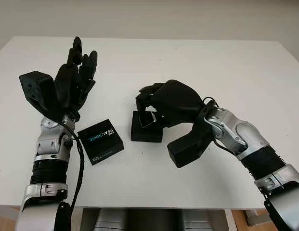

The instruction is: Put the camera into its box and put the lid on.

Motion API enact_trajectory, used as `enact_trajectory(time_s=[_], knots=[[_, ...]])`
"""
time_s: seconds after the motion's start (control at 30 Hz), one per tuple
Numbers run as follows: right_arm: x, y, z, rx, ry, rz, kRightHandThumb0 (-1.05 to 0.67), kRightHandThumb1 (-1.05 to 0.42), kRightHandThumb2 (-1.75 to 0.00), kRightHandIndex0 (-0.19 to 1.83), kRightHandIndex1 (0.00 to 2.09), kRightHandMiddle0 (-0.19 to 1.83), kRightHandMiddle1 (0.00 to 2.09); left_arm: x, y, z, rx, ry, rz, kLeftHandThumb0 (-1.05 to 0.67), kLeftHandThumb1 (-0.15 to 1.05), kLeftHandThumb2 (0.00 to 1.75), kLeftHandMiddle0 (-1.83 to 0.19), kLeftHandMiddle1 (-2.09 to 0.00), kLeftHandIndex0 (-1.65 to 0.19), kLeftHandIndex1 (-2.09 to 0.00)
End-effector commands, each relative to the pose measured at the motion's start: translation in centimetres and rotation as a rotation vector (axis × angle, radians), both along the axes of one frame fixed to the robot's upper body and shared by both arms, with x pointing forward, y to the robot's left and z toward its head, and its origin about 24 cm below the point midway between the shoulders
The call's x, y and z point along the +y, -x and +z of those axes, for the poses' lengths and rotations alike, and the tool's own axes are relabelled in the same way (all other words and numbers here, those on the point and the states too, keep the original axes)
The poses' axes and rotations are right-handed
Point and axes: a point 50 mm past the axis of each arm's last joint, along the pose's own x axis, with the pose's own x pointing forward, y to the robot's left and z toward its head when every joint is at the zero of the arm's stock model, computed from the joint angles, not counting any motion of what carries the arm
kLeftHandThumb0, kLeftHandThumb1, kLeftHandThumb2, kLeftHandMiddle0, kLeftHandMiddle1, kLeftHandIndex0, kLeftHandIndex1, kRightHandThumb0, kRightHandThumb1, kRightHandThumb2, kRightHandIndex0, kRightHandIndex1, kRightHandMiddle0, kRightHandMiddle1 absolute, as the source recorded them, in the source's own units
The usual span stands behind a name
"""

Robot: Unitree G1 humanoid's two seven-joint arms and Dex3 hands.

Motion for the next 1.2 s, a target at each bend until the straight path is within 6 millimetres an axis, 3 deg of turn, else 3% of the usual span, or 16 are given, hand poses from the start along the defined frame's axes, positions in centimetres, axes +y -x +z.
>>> enact_trajectory(time_s=[0.0, 0.47, 0.77, 0.87, 1.0, 1.17], knots=[[0.1, -0.1, 0.6, -0.029, 0.011, 0.014, -0.42, -0.99, -0.06, 0.48, 0.11, 0.45, 1.36, 0.1, 0.2, 0.5, -0.024, -0.018, 0.004, -0.62, 1.05, 0.43, 0.19, -0.05, 0.19, -0.03], [-0.3, -0.3, 0.9, -0.046, 0.043, 0.009, -0.43, -0.99, -0.05, 0.47, 0.09, 0.43, 1.38, 0.1, 0.2, 0.6, -0.029, -0.025, 0.003, -0.6, 1.05, 0.43, 0.18, -0.06, 0.18, -0.04], [-0.5, -0.3, 2.7, -0.026, -0.093, -0.011, -0.43, -0.99, -0.06, 0.44, 0.07, 0.41, 1.36, 0.1, 0.0, 0.7, -0.024, -0.034, -0.001, -0.62, 1.05, 0.41, 0.18, -0.05, 0.18, -0.05], [-0.4, -0.2, 3.1, -0.026, -0.081, -0.039, -0.61, -0.95, -0.05, 0.37, 0.04, 0.32, 1.02, 0.0, 0.0, 0.8, -0.024, -0.032, -0.004, -0.61, 1.05, 0.41, 0.18, -0.05, 0.18, -0.05], [-0.5, -0.1, 3.0, -0.026, -0.067, -0.059, -0.72, -0.93, -0.05, 0.33, 0.04, 0.37, 0.67, 0.0, 0.0, 0.8, -0.025, -0.026, -0.005, -0.61, 1.05, 0.41, 0.18, -0.06, 0.18, -0.05], [-0.5, 0.0, 2.9, 0.012, -0.016, -0.095, -0.77, -0.94, -0.06, 0.28, 0.03, 0.34, 0.4, 0.0, 0.0, 0.8, -0.025, -0.03, -0.003, -0.6, 1.05, 0.42, 0.18, -0.06, 0.18, -0.05]])
